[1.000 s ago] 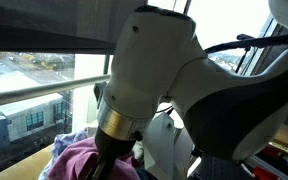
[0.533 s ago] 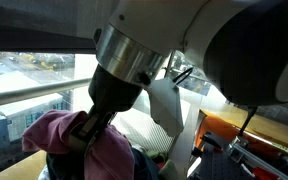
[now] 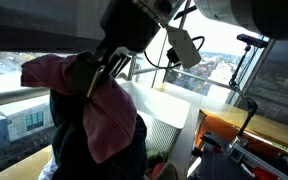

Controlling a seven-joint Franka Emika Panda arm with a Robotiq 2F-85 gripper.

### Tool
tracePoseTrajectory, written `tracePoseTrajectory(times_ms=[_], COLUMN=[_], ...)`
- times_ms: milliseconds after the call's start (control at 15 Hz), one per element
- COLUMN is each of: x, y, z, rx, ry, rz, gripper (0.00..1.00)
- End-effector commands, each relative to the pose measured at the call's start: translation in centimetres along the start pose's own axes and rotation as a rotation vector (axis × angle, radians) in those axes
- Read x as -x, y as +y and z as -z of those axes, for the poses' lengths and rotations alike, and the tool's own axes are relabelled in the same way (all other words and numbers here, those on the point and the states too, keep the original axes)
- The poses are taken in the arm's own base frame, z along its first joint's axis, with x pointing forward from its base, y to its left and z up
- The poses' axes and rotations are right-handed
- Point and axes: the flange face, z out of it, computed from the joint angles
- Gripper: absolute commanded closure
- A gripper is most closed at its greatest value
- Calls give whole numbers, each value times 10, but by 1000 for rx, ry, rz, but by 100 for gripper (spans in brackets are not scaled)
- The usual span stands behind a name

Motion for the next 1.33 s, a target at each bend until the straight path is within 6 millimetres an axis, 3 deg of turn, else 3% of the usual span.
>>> tracePoseTrajectory(times_ms=[0, 267, 533, 667, 933, 1267], x=[-10, -28, -26, -22, -9, 2], y=[42, 128, 218, 255, 304, 335], z=[46, 99, 156, 175, 202, 220], rx=[11, 58, 112, 137, 179, 209], ry=[50, 123, 175, 191, 222, 244], rz=[-37, -126, -228, -268, -326, -374], gripper=[95, 95, 95, 95, 95, 95])
